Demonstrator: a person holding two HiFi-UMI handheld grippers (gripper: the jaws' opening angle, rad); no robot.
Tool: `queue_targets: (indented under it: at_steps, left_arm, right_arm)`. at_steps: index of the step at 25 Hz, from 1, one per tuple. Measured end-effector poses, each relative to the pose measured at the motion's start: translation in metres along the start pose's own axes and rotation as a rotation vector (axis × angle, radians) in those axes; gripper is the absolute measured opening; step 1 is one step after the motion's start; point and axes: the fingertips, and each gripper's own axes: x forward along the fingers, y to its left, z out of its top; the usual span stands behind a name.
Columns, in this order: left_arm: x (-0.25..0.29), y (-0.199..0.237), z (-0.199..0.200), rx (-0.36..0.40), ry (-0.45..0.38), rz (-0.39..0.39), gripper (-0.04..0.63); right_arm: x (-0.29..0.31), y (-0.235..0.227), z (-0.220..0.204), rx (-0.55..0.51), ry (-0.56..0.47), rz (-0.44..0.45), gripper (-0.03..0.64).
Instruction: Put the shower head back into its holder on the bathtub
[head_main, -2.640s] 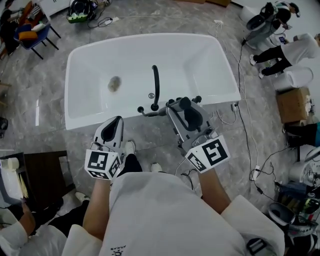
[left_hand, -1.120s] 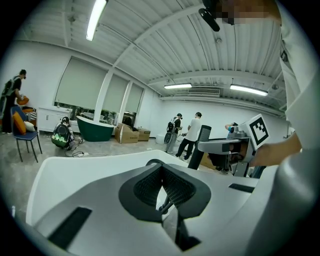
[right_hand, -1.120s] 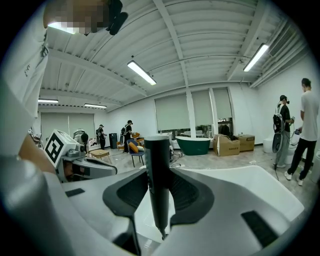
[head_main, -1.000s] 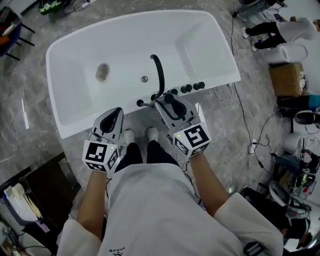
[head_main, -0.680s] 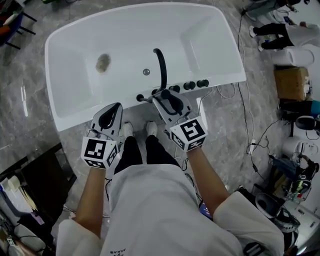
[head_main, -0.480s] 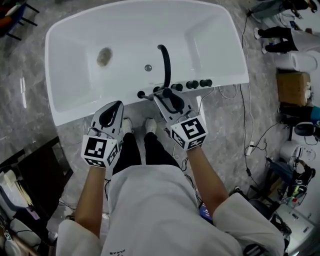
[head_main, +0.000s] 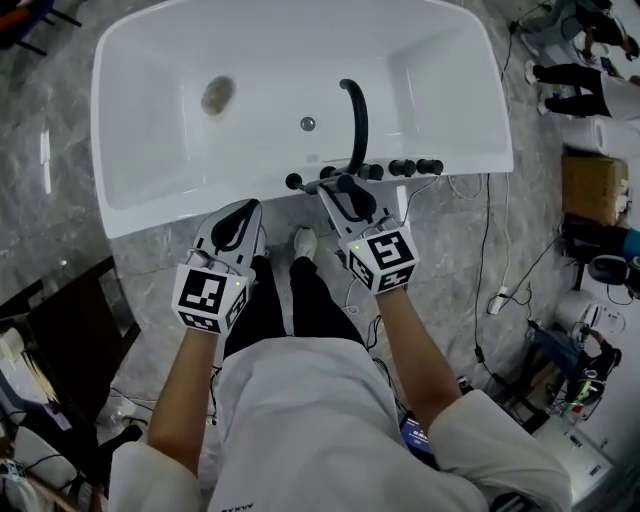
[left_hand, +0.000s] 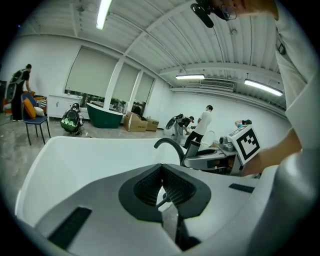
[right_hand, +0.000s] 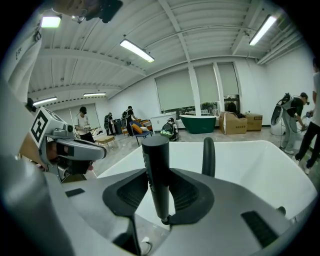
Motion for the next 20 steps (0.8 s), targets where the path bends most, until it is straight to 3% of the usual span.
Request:
queue_targets:
  at_steps: [20]
  left_arm:
    - [0.014, 0.026, -0.037, -0.015, 0.059, -0.012, 0.009]
  right_arm:
    - [0.050, -0.010, -0.057, 0.028, 0.097, -0.036, 0.143]
